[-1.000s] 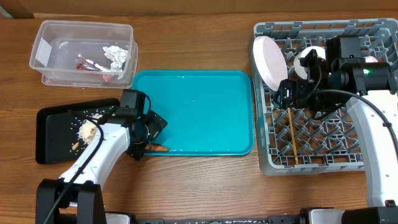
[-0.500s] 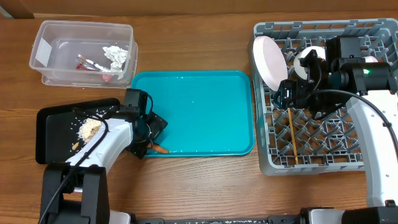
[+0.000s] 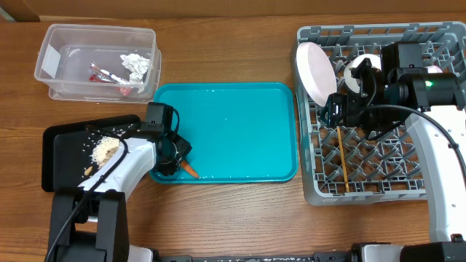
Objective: Sort waste into correct bins and load items into the dishwasher
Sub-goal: 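Lift the carrot and place it onto the black tray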
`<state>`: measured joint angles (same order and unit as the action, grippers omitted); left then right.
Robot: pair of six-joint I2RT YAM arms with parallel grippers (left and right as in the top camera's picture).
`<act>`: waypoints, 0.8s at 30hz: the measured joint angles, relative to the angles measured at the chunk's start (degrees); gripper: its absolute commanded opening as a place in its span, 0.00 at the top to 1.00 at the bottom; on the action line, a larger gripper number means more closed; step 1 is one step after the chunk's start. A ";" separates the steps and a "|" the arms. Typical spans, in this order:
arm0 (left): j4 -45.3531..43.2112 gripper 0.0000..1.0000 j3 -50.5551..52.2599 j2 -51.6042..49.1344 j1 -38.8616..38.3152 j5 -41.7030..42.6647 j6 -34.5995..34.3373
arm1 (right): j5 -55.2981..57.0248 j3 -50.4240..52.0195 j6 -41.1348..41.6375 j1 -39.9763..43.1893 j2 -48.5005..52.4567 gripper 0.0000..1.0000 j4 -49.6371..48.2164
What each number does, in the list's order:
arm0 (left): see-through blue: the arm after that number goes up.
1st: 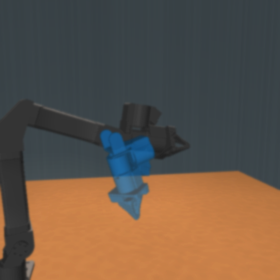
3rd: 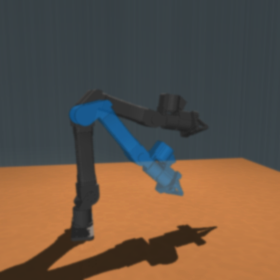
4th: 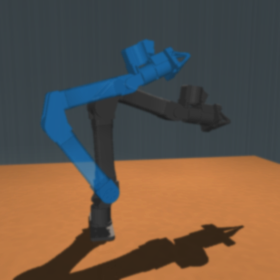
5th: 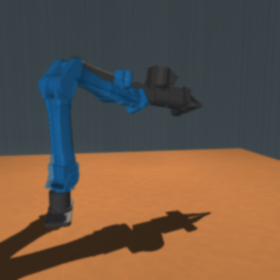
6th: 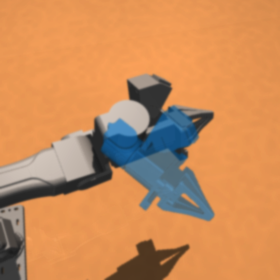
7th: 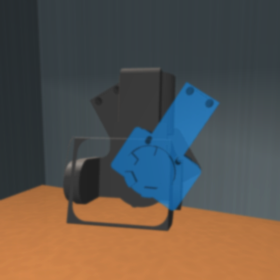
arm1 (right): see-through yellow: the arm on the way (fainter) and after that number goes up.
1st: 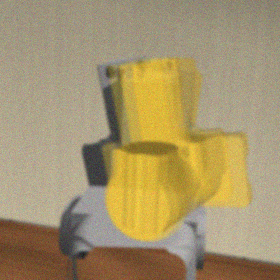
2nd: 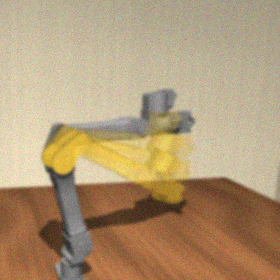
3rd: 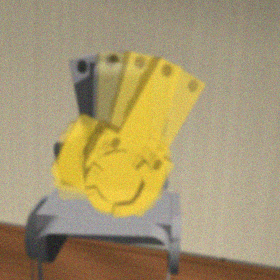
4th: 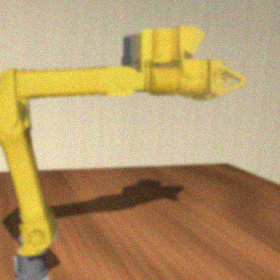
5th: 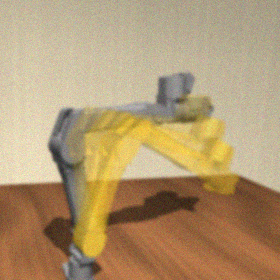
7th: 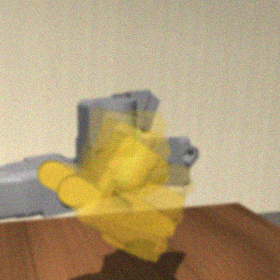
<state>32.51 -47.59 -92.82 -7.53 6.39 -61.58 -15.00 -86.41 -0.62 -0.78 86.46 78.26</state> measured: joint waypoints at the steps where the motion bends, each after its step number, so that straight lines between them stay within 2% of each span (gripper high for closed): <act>1: -0.02 0.60 0.00 -0.04 0.00 0.00 -0.02 | 0.00 0.00 0.04 0.00 0.00 0.00 0.02; 10: -0.04 0.73 0.00 -0.11 0.00 -0.50 0.04 | 0.00 0.00 0.00 0.00 0.00 0.00 0.04; 12: -0.04 0.82 0.00 -0.11 0.00 -0.63 0.04 | 0.02 0.00 0.02 0.00 0.00 0.00 0.04; 16: -0.02 0.95 0.00 -0.11 0.00 -0.68 0.83 | 0.00 0.00 0.02 0.00 0.00 0.00 0.02; 24: 1.75 0.96 -0.72 -0.04 1.20 -1.01 3.58 | 0.00 0.00 0.00 0.00 0.00 0.00 0.68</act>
<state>34.26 -48.31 -92.86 -6.33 5.39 -58.00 -15.00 -86.41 -0.62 -0.78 86.46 78.94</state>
